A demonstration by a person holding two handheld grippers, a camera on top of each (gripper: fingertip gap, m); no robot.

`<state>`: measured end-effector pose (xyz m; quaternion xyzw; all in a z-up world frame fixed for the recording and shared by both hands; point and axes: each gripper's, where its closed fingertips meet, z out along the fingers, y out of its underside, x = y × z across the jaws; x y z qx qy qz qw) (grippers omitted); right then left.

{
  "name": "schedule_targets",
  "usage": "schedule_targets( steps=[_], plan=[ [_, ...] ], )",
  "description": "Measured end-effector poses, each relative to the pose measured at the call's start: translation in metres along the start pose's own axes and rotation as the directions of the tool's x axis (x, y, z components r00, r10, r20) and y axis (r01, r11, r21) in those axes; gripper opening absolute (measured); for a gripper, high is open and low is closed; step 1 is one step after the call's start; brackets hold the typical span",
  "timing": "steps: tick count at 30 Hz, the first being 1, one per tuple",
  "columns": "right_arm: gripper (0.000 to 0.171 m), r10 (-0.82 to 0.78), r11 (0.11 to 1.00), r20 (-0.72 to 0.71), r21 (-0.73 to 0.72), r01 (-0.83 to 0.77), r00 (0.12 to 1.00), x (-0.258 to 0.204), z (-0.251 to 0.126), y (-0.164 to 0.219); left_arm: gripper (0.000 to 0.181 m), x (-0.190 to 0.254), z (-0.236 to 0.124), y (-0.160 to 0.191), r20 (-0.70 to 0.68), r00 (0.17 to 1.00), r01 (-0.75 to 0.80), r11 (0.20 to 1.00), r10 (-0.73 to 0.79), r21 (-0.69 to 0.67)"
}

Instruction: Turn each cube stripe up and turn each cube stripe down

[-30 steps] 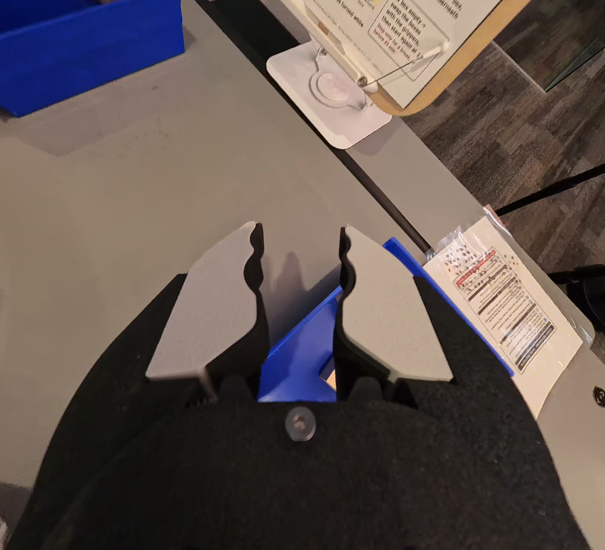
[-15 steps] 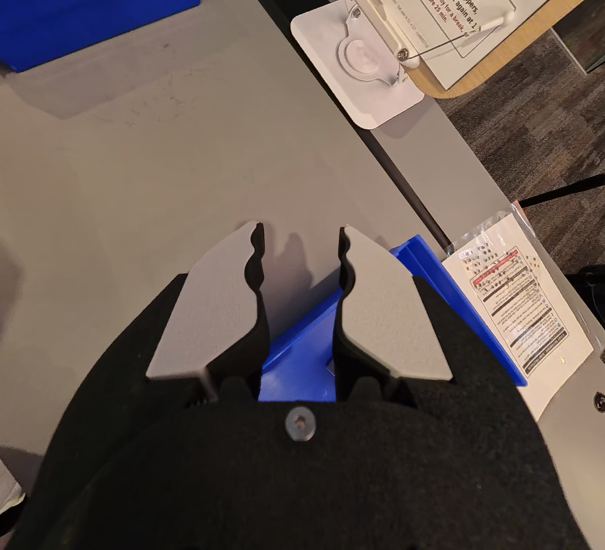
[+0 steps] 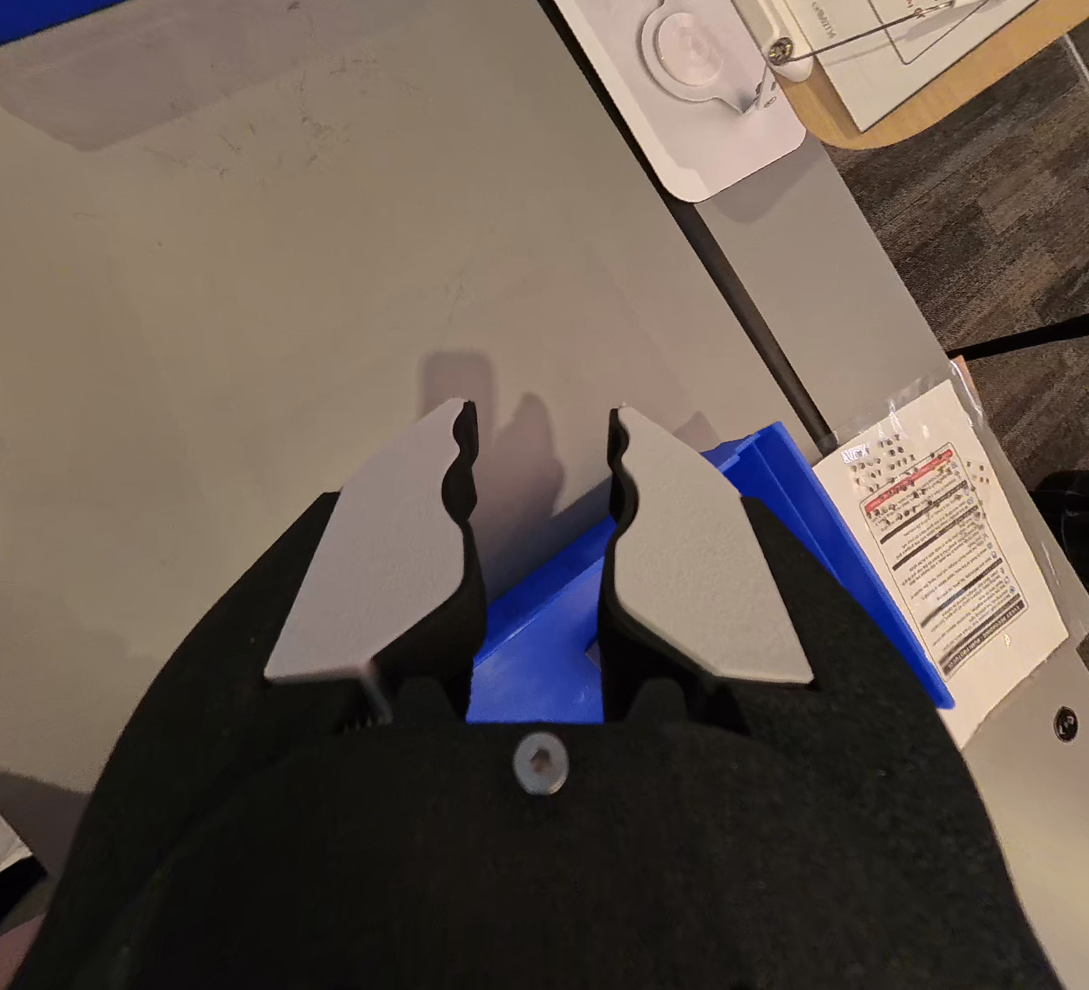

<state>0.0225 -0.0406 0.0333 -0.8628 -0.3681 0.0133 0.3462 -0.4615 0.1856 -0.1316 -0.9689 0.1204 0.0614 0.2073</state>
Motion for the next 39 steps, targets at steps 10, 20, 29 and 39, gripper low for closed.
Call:
schedule_targets(
  steps=[10, 20, 29, 39],
  plan=[
    [0.048, -0.151, 0.97, -0.027, 0.191, 0.153, 0.988, -0.018, 0.021, -0.05, 0.047, 0.088, -0.142, -0.039, -0.707, 0.702, 0.188, 0.933, 0.091, 0.307],
    [0.075, -0.201, 0.723, -0.054, 0.666, 0.185, 0.978, -0.103, 0.034, -0.14, 0.047, 0.265, -0.317, 0.012, -0.895, -0.073, 0.155, 0.891, 0.44, 0.426],
    [0.069, -0.105, 0.59, -0.194, 0.777, 0.218, 0.975, -0.115, 0.024, -0.15, 0.046, 0.304, -0.308, 0.023, -0.908, -0.085, 0.123, 0.909, 0.41, 0.399],
    [0.045, -0.08, 0.559, -0.219, 0.798, 0.226, 0.972, -0.115, 0.028, -0.147, 0.046, 0.313, -0.311, 0.031, -0.903, -0.108, 0.097, 0.909, 0.415, 0.406]
  ],
)
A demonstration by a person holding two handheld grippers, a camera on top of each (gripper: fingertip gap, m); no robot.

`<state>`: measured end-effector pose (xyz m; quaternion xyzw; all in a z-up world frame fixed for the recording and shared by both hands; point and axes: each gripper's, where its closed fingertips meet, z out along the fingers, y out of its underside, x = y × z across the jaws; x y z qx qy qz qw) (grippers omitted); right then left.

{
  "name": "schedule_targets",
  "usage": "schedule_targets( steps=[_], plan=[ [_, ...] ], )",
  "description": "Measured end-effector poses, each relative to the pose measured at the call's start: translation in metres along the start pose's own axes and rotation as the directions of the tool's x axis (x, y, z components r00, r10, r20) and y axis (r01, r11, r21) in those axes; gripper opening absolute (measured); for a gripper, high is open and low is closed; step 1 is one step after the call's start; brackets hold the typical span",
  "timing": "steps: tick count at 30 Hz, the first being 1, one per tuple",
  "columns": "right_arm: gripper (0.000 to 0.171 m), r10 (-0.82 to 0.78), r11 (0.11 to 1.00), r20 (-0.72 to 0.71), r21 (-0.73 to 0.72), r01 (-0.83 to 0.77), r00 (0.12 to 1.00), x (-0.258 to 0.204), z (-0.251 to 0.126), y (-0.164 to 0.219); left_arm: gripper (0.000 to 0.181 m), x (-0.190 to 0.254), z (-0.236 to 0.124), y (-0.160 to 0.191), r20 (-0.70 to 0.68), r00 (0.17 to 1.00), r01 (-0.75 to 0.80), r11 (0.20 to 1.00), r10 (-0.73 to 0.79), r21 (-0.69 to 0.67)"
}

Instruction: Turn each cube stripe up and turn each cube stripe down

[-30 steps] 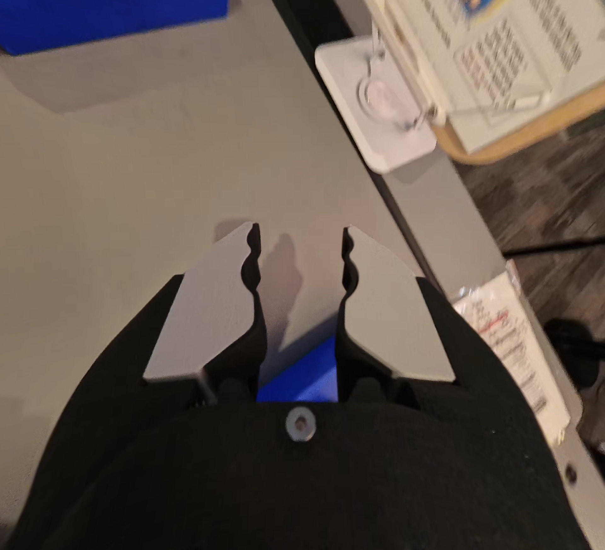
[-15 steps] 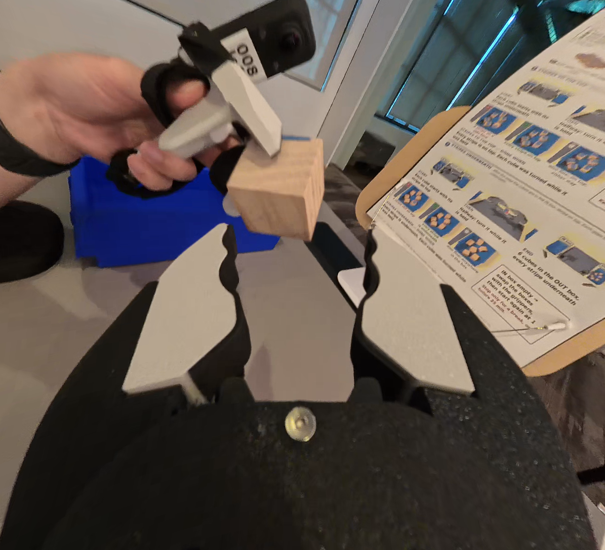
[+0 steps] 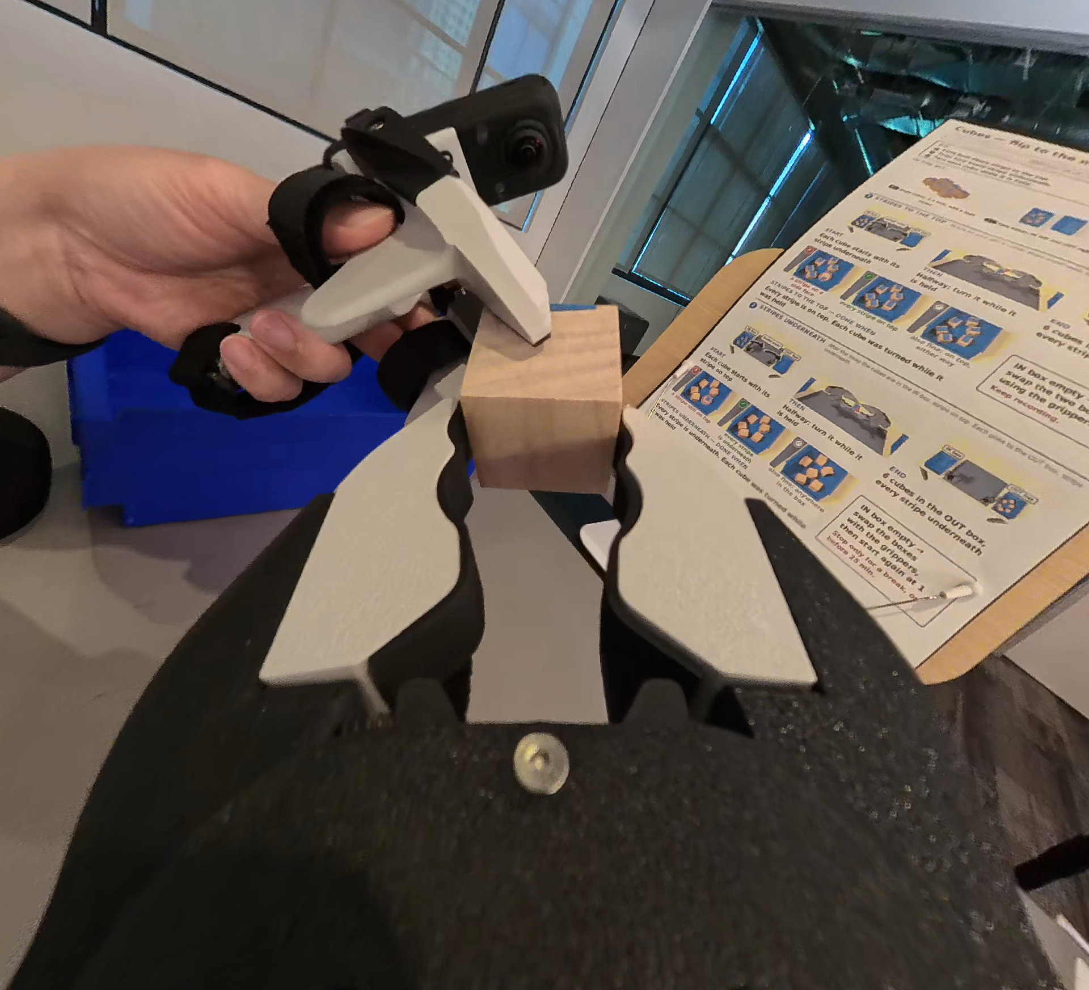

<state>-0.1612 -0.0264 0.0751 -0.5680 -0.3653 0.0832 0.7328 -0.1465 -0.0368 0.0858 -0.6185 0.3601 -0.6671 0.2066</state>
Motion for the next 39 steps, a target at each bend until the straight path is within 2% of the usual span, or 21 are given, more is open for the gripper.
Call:
schedule_targets(
  steps=[6, 8, 10, 12, 14, 16, 19, 22, 26, 29, 35, 39],
  plan=[
    [0.045, -0.032, 0.995, 0.115, -0.092, 0.043, 0.993, 0.011, -0.007, -0.005, 0.047, 0.002, -0.006, 0.003, -0.018, 1.0, -0.007, 0.998, 0.006, -0.057],
    [0.045, -0.046, 0.987, 0.063, -0.151, 0.055, 0.997, 0.047, -0.024, -0.017, 0.045, 0.004, -0.012, 0.001, -0.002, 1.0, -0.028, 0.998, 0.028, -0.059],
    [0.045, 0.006, 0.955, -0.002, -0.296, -0.006, 1.0, 0.095, -0.057, -0.017, 0.043, 0.003, -0.018, -0.001, 0.051, 0.995, -0.081, 0.994, 0.084, -0.074],
    [0.045, 0.181, 0.838, -0.055, -0.515, -0.183, 0.982, 0.129, -0.107, 0.012, 0.043, 0.002, -0.024, -0.003, 0.111, 0.984, -0.133, 0.988, 0.142, -0.083],
    [0.045, 0.331, 0.652, -0.195, -0.66, -0.373, 0.923, 0.156, -0.158, 0.057, 0.043, 0.002, -0.028, -0.003, 0.154, 0.972, -0.164, 0.981, 0.179, -0.102],
    [0.046, 0.44, 0.435, -0.315, -0.744, -0.506, 0.841, 0.166, -0.197, 0.105, 0.043, 0.001, -0.03, -0.002, 0.184, 0.964, -0.172, 0.978, 0.191, -0.116],
    [0.045, 0.55, 0.149, -0.385, -0.828, -0.541, 0.741, 0.152, -0.224, 0.16, 0.042, 0.003, -0.03, -0.001, 0.19, 0.963, -0.168, 0.978, 0.189, -0.124],
    [0.045, 0.536, -0.06, -0.472, -0.848, -0.526, 0.7, 0.142, -0.236, 0.2, 0.042, 0.005, -0.03, 0.0, 0.195, 0.962, -0.171, 0.977, 0.194, -0.125],
    [0.045, 0.577, -0.218, -0.485, -0.867, -0.449, 0.657, 0.116, -0.24, 0.221, 0.041, 0.007, -0.03, 0.0, 0.198, 0.96, -0.174, 0.977, 0.197, -0.125],
    [0.046, 0.561, -0.327, -0.504, -0.864, -0.383, 0.656, 0.101, -0.248, 0.232, 0.04, 0.007, -0.03, 0.0, 0.202, 0.959, -0.173, 0.977, 0.196, -0.126],
    [0.046, 0.485, -0.437, -0.564, -0.818, -0.374, 0.668, 0.096, -0.251, 0.255, 0.04, 0.01, -0.029, 0.002, 0.197, 0.96, -0.174, 0.975, 0.199, -0.135],
    [0.046, 0.468, -0.478, -0.592, -0.794, -0.376, 0.656, 0.093, -0.254, 0.263, 0.04, 0.011, -0.028, 0.003, 0.201, 0.957, -0.181, 0.973, 0.207, -0.143]
  ],
)
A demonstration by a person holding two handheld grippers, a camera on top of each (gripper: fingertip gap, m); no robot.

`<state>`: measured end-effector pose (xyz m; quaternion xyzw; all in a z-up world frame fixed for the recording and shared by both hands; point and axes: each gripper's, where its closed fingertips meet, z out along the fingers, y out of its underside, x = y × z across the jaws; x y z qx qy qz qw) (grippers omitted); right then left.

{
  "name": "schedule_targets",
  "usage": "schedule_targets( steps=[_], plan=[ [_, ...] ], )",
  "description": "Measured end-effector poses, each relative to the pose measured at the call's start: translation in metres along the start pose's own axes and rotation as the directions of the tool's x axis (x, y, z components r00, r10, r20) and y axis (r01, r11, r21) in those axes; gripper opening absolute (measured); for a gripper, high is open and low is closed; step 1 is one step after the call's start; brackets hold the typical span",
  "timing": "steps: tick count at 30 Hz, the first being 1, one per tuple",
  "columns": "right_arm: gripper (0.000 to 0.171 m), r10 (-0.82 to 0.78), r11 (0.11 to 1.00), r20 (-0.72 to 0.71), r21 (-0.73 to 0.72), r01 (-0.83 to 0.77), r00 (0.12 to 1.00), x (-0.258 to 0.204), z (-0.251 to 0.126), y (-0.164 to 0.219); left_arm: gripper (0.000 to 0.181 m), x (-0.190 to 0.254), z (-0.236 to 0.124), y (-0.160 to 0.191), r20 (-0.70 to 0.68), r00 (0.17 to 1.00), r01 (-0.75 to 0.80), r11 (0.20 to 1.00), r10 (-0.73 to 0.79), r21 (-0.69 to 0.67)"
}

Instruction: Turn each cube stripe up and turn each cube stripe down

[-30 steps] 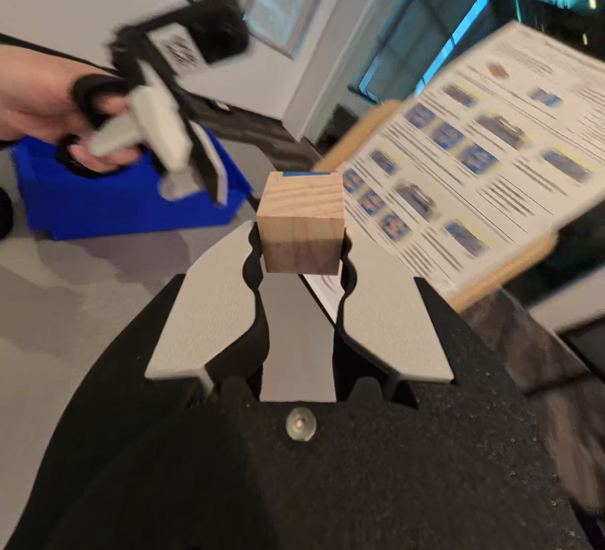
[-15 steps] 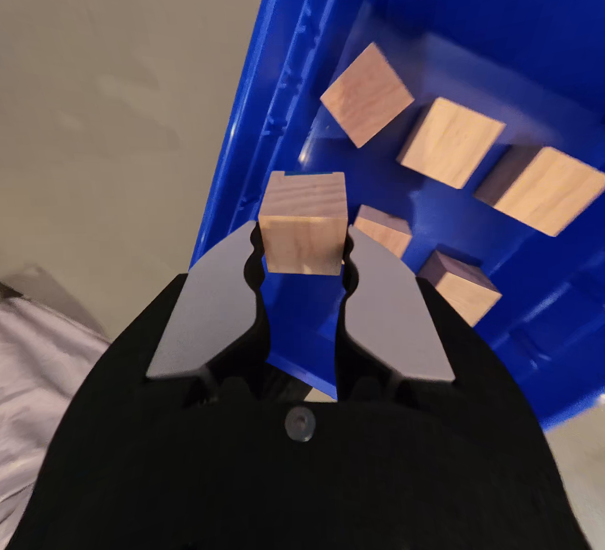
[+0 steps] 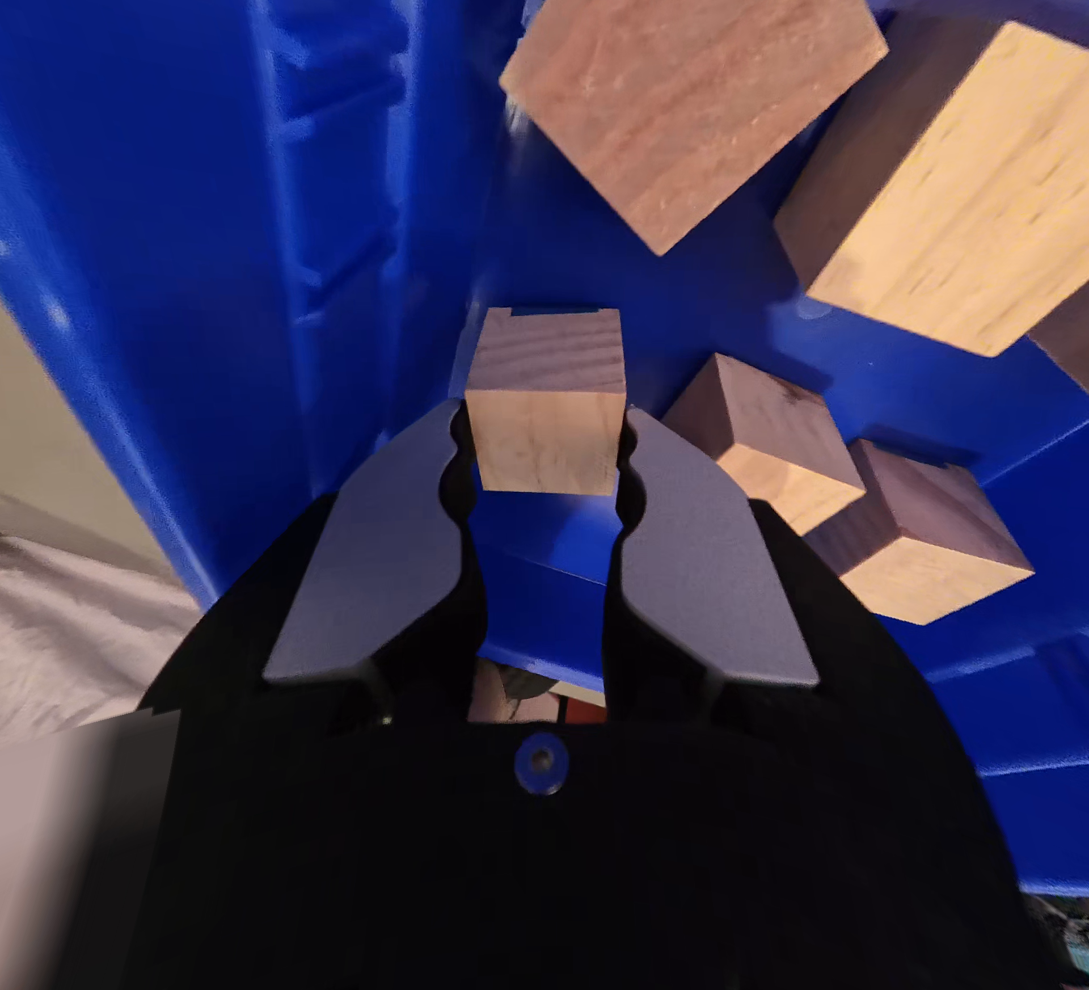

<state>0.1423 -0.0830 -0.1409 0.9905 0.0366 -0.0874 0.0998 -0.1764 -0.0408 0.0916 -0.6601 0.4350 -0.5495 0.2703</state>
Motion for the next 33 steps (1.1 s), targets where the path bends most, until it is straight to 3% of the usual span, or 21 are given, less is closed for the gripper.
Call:
schedule_targets(
  steps=[9, 15, 18, 21, 24, 26, 28, 33],
  plan=[
    [0.049, -0.011, 0.999, 0.002, 0.05, 0.011, 1.0, 0.001, -0.012, -0.003, 0.039, 0.002, 0.003, 0.002, 0.002, 1.0, -0.008, 1.0, 0.008, -0.013],
    [0.052, -0.037, 0.933, -0.161, 0.347, 0.091, 0.986, -0.001, -0.081, -0.005, 0.039, -0.006, -0.003, -0.003, 0.1, 0.992, -0.076, 0.997, 0.076, -0.002],
    [0.05, -0.025, 0.765, -0.309, 0.606, 0.217, 0.951, -0.014, -0.145, -0.016, 0.039, -0.02, -0.01, -0.01, 0.23, 0.962, -0.158, 0.987, 0.15, 0.015],
    [0.05, 0.023, 0.454, -0.455, 0.798, 0.396, 0.89, -0.043, -0.218, -0.023, 0.04, -0.035, -0.016, -0.019, 0.361, 0.907, -0.244, 0.97, 0.219, 0.024],
    [0.059, 0.17, 0.172, -0.586, 0.809, 0.562, 0.792, -0.066, -0.27, -0.015, 0.044, -0.044, -0.016, -0.019, 0.431, 0.864, -0.288, 0.958, 0.26, -0.001],
    [0.068, 0.317, 0.044, -0.648, 0.74, 0.672, 0.693, -0.075, -0.293, -0.006, 0.048, -0.048, -0.013, -0.014, 0.44, 0.858, -0.279, 0.96, 0.265, -0.032],
    [0.069, 0.407, 0.005, -0.669, 0.682, 0.731, 0.622, -0.081, -0.302, -0.003, 0.051, -0.048, -0.008, -0.013, 0.429, 0.864, -0.275, 0.961, 0.262, -0.034],
    [0.066, 0.404, -0.002, -0.621, 0.734, 0.679, 0.672, -0.085, -0.294, -0.014, 0.056, -0.046, -0.001, -0.012, 0.41, 0.872, -0.28, 0.96, 0.267, -0.031]
  ],
)
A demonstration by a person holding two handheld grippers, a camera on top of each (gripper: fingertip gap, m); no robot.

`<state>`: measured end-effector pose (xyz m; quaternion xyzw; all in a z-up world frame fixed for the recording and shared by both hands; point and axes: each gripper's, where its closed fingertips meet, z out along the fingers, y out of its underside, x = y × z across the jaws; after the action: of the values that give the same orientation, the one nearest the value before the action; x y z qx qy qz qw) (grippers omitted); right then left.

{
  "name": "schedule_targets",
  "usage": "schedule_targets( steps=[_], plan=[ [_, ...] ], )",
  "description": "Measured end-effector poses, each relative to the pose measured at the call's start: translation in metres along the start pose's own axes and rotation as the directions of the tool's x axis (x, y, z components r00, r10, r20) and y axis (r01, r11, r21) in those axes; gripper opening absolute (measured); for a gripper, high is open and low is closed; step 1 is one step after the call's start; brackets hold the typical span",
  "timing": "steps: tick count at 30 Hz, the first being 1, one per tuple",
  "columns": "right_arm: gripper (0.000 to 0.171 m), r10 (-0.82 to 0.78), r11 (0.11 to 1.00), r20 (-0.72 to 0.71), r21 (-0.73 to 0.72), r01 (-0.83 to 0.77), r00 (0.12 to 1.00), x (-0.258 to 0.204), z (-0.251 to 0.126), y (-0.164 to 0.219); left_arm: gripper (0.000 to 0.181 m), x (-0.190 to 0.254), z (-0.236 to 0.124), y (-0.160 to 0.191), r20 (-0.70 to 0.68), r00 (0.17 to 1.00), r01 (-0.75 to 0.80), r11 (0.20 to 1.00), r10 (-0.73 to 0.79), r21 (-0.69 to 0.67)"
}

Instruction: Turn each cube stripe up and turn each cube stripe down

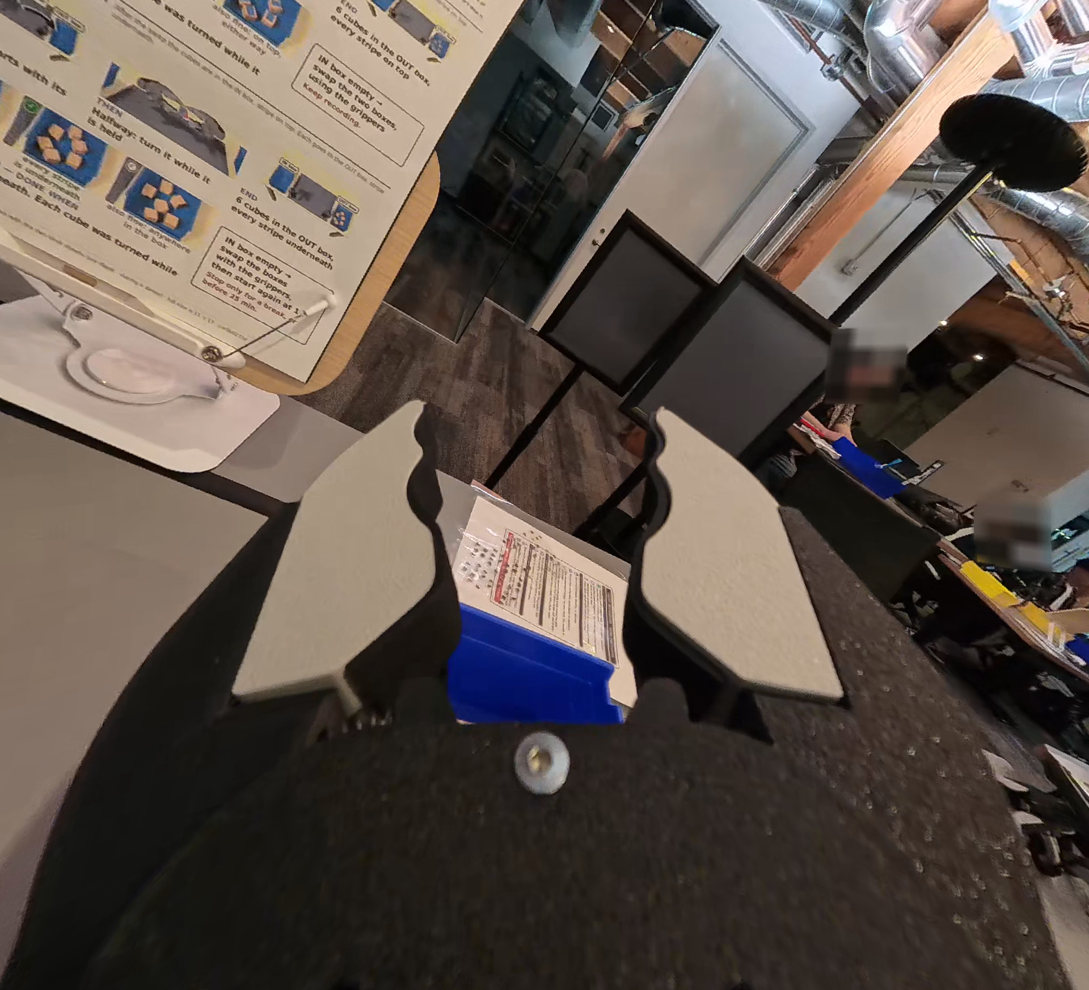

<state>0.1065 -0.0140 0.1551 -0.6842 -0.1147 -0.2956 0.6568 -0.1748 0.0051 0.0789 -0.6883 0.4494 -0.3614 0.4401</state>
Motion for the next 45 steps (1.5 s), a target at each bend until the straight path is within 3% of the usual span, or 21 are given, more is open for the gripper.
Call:
schedule_targets(
  steps=[13, 18, 21, 23, 26, 31, 33, 36, 38, 41, 43, 45],
  plan=[
    [0.066, -0.027, 0.999, 0.006, -0.035, 0.027, 1.0, -0.009, 0.009, 0.009, 0.07, -0.004, -0.004, -0.01, 0.072, 0.994, -0.082, 0.995, 0.078, 0.056],
    [0.07, -0.027, 0.999, 0.029, 0.034, 0.026, 0.999, -0.007, 0.011, 0.006, 0.08, -0.006, 0.001, -0.011, 0.115, 0.984, -0.146, 0.985, 0.135, 0.096],
    [0.063, -0.07, 0.996, 0.018, 0.064, 0.069, 0.997, 0.013, 0.011, 0.013, 0.086, -0.015, 0.01, -0.003, 0.187, 0.965, -0.197, 0.978, 0.182, 0.067],
    [0.057, -0.066, 0.997, 0.029, -0.029, 0.067, 0.997, 0.038, 0.009, 0.037, 0.086, -0.032, 0.013, 0.007, 0.295, 0.923, -0.25, 0.968, 0.249, -0.035],
    [0.056, 0.12, 0.958, 0.129, -0.274, -0.081, 0.984, 0.064, 0.002, 0.1, 0.085, -0.062, 0.001, 0.018, 0.483, 0.782, -0.321, 0.918, 0.395, -0.232],
    [0.052, 0.25, 0.755, 0.087, -0.642, -0.138, 0.964, 0.094, -0.014, 0.214, 0.062, -0.099, -0.053, 0.009, 0.641, 0.556, -0.363, 0.848, 0.529, -0.385],
    [0.056, 0.345, 0.663, 0.138, -0.736, -0.137, 0.928, 0.078, -0.02, 0.244, 0.058, -0.115, -0.085, 0.011, 0.673, 0.551, -0.297, 0.87, 0.493, -0.393],
    [0.056, 0.409, 0.549, 0.128, -0.826, -0.131, 0.904, 0.067, -0.021, 0.277, 0.057, -0.15, -0.151, 0.031, 0.762, 0.545, -0.081, 0.927, 0.349, -0.366],
    [0.056, 0.411, 0.498, 0.118, -0.86, -0.114, 0.904, 0.064, -0.021, 0.293, 0.056, -0.176, -0.203, 0.062, 0.841, 0.493, 0.136, 0.935, 0.223, -0.328],
    [0.055, 0.448, 0.444, 0.125, -0.891, -0.099, 0.885, 0.054, -0.023, 0.307, 0.053, -0.199, -0.26, 0.115, 0.899, 0.432, 0.404, 0.876, 0.071, -0.264],
    [0.055, 0.468, 0.392, 0.125, -0.917, -0.079, 0.875, 0.049, -0.029, 0.317, 0.048, -0.211, -0.274, 0.133, 0.903, 0.43, 0.448, 0.867, 0.006, -0.218],
    [0.054, 0.473, 0.352, 0.124, -0.934, -0.059, 0.872, 0.046, -0.033, 0.326, 0.046, -0.215, -0.265, 0.147, 0.859, 0.499, 0.491, 0.854, -0.116, -0.17]
  ],
)
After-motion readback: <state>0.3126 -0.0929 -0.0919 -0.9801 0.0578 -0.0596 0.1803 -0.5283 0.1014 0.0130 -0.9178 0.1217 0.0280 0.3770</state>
